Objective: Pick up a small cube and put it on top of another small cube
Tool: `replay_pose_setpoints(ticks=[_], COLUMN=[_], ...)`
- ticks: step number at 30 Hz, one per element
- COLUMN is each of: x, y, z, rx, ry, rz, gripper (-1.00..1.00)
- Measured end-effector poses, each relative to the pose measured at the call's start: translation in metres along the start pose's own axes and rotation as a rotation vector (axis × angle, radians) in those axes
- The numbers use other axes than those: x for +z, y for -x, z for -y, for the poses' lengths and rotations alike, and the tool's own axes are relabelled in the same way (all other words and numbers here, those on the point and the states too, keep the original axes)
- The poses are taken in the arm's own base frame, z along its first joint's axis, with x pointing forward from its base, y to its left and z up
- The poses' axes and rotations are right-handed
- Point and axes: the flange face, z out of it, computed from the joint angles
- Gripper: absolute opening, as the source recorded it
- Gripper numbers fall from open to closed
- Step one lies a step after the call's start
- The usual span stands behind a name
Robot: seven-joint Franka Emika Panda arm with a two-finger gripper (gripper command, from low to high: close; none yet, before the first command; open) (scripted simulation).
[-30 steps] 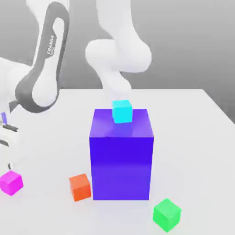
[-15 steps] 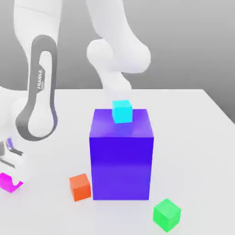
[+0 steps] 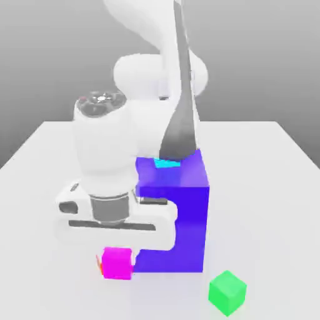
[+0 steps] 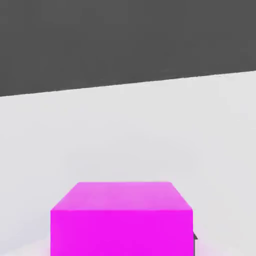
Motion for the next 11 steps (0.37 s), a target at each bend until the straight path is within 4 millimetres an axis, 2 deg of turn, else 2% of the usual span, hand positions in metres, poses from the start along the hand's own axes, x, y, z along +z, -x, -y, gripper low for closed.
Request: replay_pose_setpoints(ticks=[2, 4, 5, 7, 8, 11], x=[-0.004, 0.006, 0.016, 0.041, 0.049, 0.049], y=[0.039, 0.078, 0.088, 0.098, 0.100, 0.100], z=[0.035, 0.068, 0.077, 0.083, 0.083, 0.083], rx=[-0.078, -0.151, -0.170, -0.186, -0.190, -0.190], ry=[0.003, 0.007, 0.008, 0.009, 0.009, 0.009], rz=[-0.002, -0.007, -0.009, -0.009, -0.008, -0.008], gripper=[-1.00, -1.00, -1.00, -1.00, 1.00, 1.00])
